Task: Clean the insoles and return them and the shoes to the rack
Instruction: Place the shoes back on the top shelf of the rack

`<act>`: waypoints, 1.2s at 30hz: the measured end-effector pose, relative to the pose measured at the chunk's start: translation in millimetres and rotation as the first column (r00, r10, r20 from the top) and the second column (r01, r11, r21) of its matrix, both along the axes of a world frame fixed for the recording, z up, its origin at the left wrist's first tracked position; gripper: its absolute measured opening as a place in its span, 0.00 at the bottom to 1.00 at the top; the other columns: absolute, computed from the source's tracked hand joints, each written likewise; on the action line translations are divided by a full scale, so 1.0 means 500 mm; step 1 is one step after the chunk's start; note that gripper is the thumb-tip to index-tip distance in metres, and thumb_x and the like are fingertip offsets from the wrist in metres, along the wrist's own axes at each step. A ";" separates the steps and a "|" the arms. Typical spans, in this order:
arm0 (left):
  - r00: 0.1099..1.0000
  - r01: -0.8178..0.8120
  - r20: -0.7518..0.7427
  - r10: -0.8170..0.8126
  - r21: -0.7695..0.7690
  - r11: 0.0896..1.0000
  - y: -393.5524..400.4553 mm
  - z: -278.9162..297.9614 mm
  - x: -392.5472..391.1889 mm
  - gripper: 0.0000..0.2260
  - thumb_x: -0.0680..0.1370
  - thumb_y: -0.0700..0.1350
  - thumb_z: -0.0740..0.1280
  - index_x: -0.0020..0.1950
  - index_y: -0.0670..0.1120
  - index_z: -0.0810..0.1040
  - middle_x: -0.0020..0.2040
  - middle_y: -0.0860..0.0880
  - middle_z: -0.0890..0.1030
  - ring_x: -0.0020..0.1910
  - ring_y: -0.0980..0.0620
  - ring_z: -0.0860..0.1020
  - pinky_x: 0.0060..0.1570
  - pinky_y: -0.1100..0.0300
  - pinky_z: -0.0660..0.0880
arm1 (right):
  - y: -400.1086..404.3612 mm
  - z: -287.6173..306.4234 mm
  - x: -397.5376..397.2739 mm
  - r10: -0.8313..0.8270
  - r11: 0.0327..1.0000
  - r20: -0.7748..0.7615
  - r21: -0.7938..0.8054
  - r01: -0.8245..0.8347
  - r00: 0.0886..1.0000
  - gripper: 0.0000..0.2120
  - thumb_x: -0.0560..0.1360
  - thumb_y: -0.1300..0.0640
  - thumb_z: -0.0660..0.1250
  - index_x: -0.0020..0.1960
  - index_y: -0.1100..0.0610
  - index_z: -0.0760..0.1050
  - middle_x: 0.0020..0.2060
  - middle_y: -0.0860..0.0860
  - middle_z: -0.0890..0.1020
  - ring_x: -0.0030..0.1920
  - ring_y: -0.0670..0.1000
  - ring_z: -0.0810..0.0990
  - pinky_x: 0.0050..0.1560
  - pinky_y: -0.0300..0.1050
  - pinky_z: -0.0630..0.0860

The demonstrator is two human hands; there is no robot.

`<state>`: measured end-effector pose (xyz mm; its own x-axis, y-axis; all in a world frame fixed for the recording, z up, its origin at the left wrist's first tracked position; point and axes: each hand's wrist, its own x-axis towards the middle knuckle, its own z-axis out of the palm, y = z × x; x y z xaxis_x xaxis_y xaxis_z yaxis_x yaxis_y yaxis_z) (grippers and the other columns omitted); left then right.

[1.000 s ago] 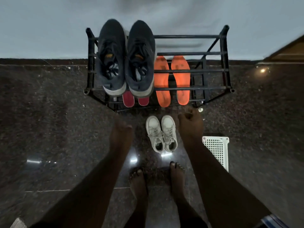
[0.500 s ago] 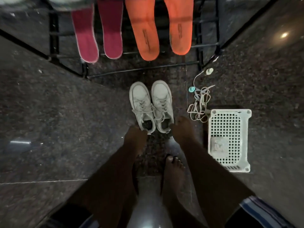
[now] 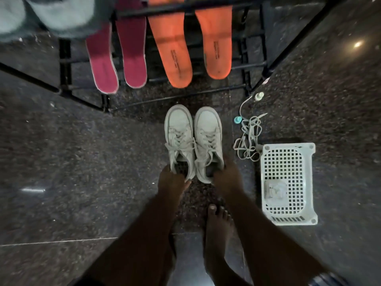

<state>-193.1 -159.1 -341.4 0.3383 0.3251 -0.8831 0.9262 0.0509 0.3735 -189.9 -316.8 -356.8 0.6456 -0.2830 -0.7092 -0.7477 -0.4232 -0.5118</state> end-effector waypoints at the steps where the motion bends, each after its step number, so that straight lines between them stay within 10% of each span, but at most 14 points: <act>1: 1.000 0.008 0.012 -0.008 -0.009 1.000 -0.003 0.036 -0.001 0.16 0.77 0.33 0.67 0.65 0.40 0.76 0.54 0.44 0.81 0.45 0.47 0.81 0.38 0.58 0.81 | 0.002 0.048 -0.006 0.007 1.000 -0.024 0.019 -0.006 1.000 0.31 0.61 0.46 0.61 0.63 0.49 0.74 0.49 0.51 0.84 0.49 0.56 0.82 0.50 0.55 0.80; 6: 0.998 -0.011 0.061 0.011 0.003 1.000 -0.016 0.254 -0.011 0.04 0.76 0.42 0.72 0.47 0.41 0.81 0.35 0.46 0.83 0.34 0.49 0.82 0.28 0.62 0.75 | 0.011 0.269 -0.018 -0.052 0.998 -0.034 0.039 0.053 0.998 0.29 0.65 0.49 0.60 0.67 0.46 0.70 0.50 0.49 0.84 0.51 0.54 0.82 0.50 0.52 0.80; 15: 0.980 -0.051 0.192 0.054 -0.019 0.999 -0.032 0.577 -0.015 0.17 0.74 0.54 0.71 0.54 0.43 0.82 0.36 0.45 0.83 0.34 0.45 0.81 0.35 0.55 0.76 | -0.016 0.592 -0.026 -0.102 0.990 0.057 0.108 0.096 0.993 0.40 0.63 0.20 0.51 0.70 0.35 0.65 0.49 0.49 0.85 0.47 0.53 0.83 0.48 0.51 0.81; 19: 0.972 0.002 0.236 -0.013 0.046 0.999 -0.044 0.682 0.023 0.07 0.79 0.40 0.68 0.50 0.52 0.80 0.41 0.52 0.83 0.41 0.52 0.82 0.47 0.54 0.80 | -0.027 0.681 0.019 -0.148 0.983 0.144 0.134 0.129 0.979 0.30 0.71 0.31 0.61 0.71 0.38 0.68 0.56 0.48 0.83 0.54 0.52 0.81 0.56 0.50 0.78; 23: 0.951 -0.032 0.309 0.022 0.027 0.999 -0.043 0.704 0.113 0.08 0.69 0.54 0.73 0.46 0.54 0.84 0.38 0.47 0.85 0.38 0.45 0.85 0.44 0.45 0.83 | -0.035 0.709 0.109 -0.075 0.996 0.264 0.071 0.058 0.962 0.26 0.72 0.40 0.65 0.70 0.40 0.69 0.54 0.46 0.83 0.54 0.52 0.81 0.55 0.51 0.78; 32: 0.924 -0.097 0.362 0.125 -0.094 0.991 -0.021 0.648 0.385 0.06 0.78 0.35 0.68 0.53 0.39 0.80 0.42 0.41 0.84 0.38 0.43 0.83 0.35 0.56 0.80 | -0.023 0.692 0.400 -0.021 0.996 0.309 0.092 -0.008 0.951 0.13 0.72 0.50 0.66 0.57 0.47 0.78 0.40 0.45 0.84 0.40 0.47 0.83 0.44 0.46 0.81; 36: 0.929 0.095 0.361 -0.083 -0.015 0.995 -0.002 0.628 0.461 0.12 0.79 0.37 0.66 0.61 0.34 0.76 0.42 0.45 0.81 0.39 0.49 0.82 0.37 0.57 0.82 | -0.012 0.676 0.479 -0.007 0.998 0.280 0.065 -0.011 0.960 0.07 0.72 0.53 0.67 0.50 0.49 0.78 0.36 0.48 0.83 0.32 0.45 0.82 0.31 0.39 0.77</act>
